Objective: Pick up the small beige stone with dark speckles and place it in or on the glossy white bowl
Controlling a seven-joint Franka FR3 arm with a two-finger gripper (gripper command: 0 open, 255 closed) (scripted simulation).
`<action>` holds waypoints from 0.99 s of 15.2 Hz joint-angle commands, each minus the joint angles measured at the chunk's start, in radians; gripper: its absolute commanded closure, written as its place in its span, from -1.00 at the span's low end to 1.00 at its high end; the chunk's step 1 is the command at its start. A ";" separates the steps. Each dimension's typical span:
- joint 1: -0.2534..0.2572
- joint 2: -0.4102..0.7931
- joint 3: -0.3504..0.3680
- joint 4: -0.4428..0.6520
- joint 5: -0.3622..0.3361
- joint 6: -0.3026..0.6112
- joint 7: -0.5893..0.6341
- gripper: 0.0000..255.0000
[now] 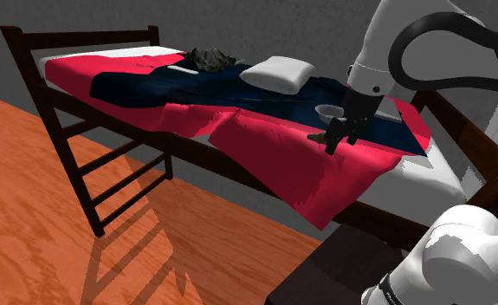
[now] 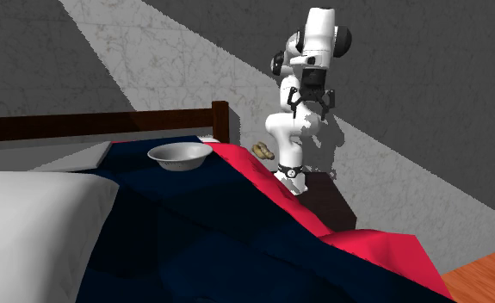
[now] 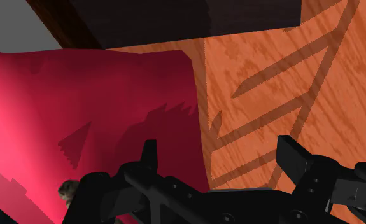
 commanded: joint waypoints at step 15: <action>0.061 0.338 -0.392 0.145 -0.109 0.263 -0.678 -1.00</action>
